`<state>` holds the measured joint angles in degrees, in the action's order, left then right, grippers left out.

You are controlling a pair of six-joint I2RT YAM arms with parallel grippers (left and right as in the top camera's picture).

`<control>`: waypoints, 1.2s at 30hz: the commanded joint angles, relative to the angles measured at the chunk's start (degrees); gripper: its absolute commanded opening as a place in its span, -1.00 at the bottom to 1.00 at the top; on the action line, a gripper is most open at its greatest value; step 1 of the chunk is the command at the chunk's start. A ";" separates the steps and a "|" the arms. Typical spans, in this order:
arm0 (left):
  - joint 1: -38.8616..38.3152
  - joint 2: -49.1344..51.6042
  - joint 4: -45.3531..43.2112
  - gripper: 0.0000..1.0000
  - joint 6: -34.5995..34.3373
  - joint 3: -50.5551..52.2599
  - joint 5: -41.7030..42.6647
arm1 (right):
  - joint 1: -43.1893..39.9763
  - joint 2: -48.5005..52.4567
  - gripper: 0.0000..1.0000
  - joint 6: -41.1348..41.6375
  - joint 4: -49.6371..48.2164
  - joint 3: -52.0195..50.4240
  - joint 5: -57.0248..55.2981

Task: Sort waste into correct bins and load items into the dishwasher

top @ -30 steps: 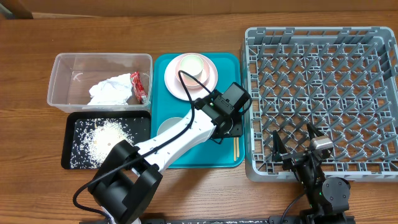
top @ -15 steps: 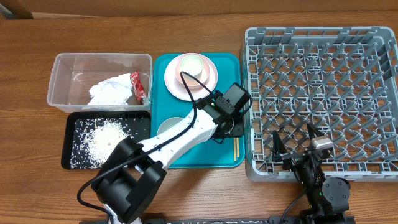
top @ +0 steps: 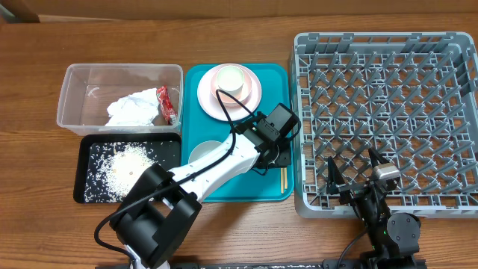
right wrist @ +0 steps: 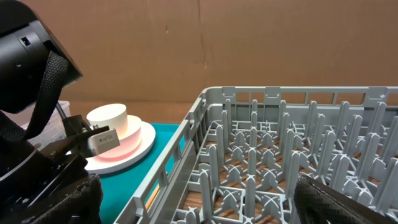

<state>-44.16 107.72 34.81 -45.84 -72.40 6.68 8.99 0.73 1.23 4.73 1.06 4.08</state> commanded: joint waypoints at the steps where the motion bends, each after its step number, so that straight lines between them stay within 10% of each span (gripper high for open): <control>1: -0.07 0.79 -0.44 -0.50 1.09 0.33 0.24 | -0.11 -0.57 1.00 -0.42 -0.24 -0.61 -0.07; 36: 0.00 9.40 1.22 -0.84 0.87 0.35 0.35 | -0.11 -0.57 1.00 -0.42 -0.26 -0.61 -0.07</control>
<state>-44.14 114.45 34.09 -45.84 -73.38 10.92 8.99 0.73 1.21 4.75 1.06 4.08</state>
